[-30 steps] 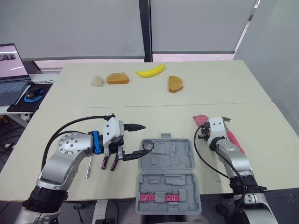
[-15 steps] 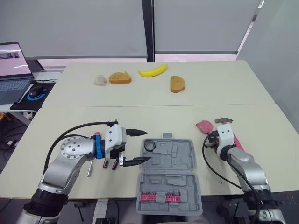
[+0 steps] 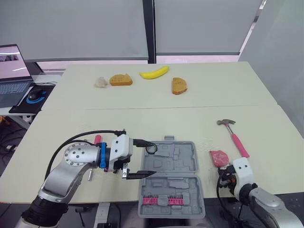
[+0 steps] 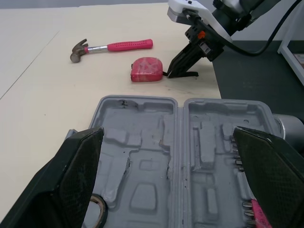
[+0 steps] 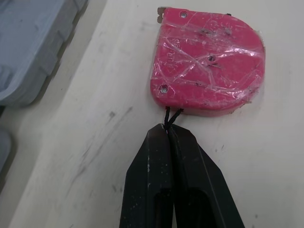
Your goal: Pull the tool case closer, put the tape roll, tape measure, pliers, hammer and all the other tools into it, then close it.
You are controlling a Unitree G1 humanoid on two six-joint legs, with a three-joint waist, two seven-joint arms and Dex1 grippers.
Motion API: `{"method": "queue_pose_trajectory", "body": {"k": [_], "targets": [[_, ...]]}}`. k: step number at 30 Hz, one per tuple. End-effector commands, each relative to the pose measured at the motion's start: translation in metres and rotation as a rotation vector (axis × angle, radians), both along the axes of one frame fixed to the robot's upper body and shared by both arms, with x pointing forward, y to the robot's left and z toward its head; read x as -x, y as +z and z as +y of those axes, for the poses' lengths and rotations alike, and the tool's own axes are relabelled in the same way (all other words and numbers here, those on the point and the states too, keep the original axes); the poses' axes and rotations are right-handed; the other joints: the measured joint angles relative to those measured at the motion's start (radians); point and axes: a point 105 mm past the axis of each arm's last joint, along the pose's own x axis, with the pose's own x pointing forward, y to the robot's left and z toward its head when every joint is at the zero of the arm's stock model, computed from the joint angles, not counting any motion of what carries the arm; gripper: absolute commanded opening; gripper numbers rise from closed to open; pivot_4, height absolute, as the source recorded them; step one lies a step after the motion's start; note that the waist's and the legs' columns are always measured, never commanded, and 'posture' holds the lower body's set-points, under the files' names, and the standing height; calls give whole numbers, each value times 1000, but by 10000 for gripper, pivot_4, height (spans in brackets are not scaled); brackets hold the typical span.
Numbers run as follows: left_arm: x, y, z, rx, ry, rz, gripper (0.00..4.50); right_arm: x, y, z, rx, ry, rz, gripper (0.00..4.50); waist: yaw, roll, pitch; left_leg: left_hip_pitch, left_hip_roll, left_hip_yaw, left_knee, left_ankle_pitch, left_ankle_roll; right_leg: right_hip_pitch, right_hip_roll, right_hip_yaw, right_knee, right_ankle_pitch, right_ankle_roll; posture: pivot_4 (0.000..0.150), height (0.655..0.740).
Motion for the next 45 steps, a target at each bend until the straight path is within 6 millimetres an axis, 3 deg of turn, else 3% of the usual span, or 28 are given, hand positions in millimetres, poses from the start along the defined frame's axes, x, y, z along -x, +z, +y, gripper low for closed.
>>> {"method": "queue_pose_trajectory", "body": {"k": [1,9,21,36,43,45], "targets": [[7,6,-4,7,-34,-13,45000,13,3,7,-9,53,25,83,0,0,0,0,0,0,0,0,0,0,0,0,-1,0,0,1500,7400],[11,5,-6,6,-42,1,45000,35,-2,17,-38,118,114,83,3,0,0,0,0,-1,0,0,0,0,0,-1,-4,0,0,1500,7400],[12,4,-6,5,-37,1,45000,46,-1,19,-42,141,163,83,7,0,0,0,0,-1,0,0,0,0,0,-1,-4,0,0,1500,7400],[26,6,-4,13,-172,16,45000,41,4,13,-70,89,165,83,21,0,0,0,0,-1,0,0,0,0,0,-1,-5,0,0,1500,7400],[26,8,-7,39,-185,7,45000,56,23,16,-125,159,217,15124,23,0,0,0,0,-1,0,0,0,0,0,-1,-5,0,0,1500,7400],[25,8,-7,38,-184,5,45000,64,37,12,-84,277,222,19796,23,0,0,0,0,-1,0,0,0,0,0,-1,-5,0,0,1500,7400]]}}
